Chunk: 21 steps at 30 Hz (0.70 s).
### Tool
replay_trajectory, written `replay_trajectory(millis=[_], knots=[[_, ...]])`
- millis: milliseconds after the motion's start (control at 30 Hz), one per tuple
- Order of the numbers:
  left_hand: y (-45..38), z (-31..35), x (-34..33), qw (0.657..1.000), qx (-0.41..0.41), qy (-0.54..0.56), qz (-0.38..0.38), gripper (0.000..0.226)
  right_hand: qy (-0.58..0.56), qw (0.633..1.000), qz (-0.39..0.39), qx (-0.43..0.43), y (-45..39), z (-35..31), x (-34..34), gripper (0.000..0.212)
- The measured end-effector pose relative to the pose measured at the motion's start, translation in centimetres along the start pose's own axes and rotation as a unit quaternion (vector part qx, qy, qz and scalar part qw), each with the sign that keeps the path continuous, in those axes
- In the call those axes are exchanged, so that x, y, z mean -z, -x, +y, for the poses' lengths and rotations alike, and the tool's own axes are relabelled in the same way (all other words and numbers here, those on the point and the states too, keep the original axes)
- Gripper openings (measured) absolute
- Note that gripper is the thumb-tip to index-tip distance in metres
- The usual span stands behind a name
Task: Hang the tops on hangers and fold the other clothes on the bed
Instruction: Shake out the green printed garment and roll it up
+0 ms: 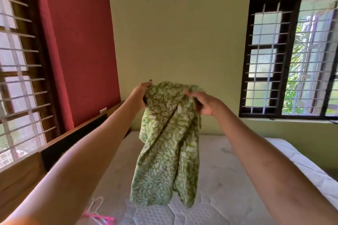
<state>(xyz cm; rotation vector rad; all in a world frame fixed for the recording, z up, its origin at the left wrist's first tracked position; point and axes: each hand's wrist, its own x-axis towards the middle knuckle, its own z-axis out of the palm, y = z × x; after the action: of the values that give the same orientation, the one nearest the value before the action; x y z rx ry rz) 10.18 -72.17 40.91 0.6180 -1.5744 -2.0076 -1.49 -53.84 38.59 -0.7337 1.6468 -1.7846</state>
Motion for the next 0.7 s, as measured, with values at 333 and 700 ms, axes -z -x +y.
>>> replay_trajectory(millis=[333,700], knots=[[0.3,0.2,2.6,0.992,0.054,-0.109,-0.044,0.023,-0.123,0.989,0.008,0.08,-0.4,0.0,2.8,0.044],[1.9,-5.4,0.1,0.969,0.111,-0.104,-0.197,0.041,0.028,0.998,0.044,-0.02,1.2,-1.3,5.7,0.023]])
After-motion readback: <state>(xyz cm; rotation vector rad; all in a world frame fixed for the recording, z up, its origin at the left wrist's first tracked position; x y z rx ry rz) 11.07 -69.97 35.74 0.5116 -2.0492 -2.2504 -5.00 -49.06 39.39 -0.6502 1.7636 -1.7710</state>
